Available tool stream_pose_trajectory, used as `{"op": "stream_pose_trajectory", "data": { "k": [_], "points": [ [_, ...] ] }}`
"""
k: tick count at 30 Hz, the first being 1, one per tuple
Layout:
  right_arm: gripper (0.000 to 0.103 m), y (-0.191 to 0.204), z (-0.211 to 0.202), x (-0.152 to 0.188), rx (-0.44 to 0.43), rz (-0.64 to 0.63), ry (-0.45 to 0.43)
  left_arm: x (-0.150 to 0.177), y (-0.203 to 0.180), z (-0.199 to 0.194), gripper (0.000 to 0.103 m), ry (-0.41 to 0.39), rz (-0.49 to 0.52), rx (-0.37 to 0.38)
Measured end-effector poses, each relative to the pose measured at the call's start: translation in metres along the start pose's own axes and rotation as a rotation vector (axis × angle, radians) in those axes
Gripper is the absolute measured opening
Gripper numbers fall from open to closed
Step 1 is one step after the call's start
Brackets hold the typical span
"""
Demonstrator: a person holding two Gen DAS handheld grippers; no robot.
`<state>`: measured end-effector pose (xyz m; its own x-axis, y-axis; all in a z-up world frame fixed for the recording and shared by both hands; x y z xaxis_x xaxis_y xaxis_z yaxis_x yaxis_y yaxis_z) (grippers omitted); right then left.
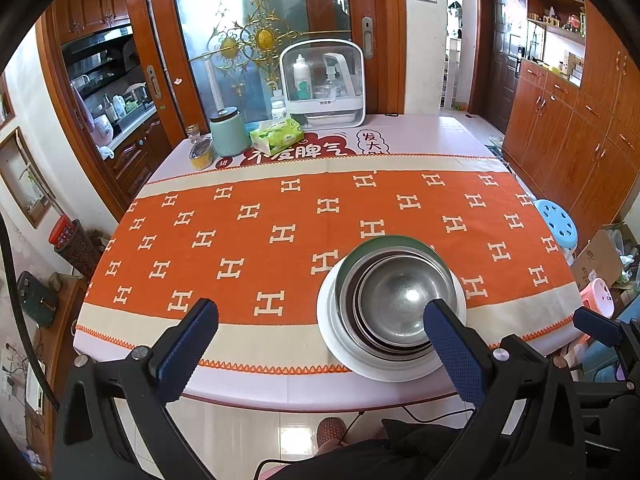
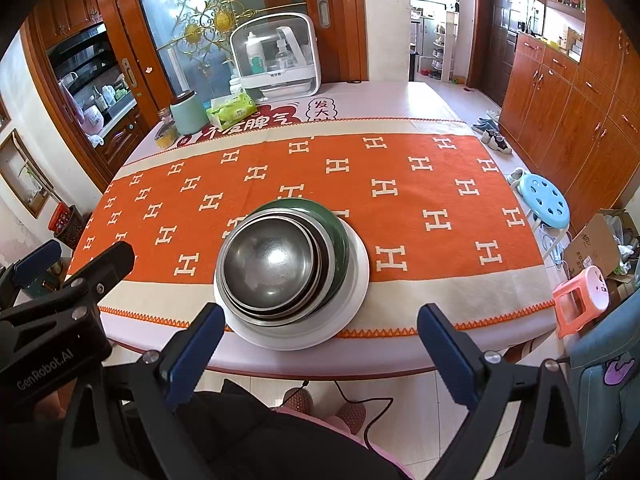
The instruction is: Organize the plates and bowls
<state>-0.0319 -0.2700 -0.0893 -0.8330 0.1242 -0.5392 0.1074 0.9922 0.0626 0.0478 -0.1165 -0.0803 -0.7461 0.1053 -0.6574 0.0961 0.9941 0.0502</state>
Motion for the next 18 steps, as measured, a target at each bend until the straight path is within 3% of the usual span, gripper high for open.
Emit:
{"op": "stream_pose_trajectory", "data": {
  "k": [18],
  "points": [
    [0.098,0.0007,0.0025,0.0010,0.000,0.000,0.009,0.0005,-0.0018,0.0018,0.102,0.003,0.001,0.000]
  ]
}}
Point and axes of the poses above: each gripper's, at about its wrist camera, not at the fingertips, and z roughly the way its jaws point, y to its left, x to its underside, the point moved 10 cm from there along z, roughly the way its jaws point, and after that the axes turned 1 degree about x, right-handed, at the moved point
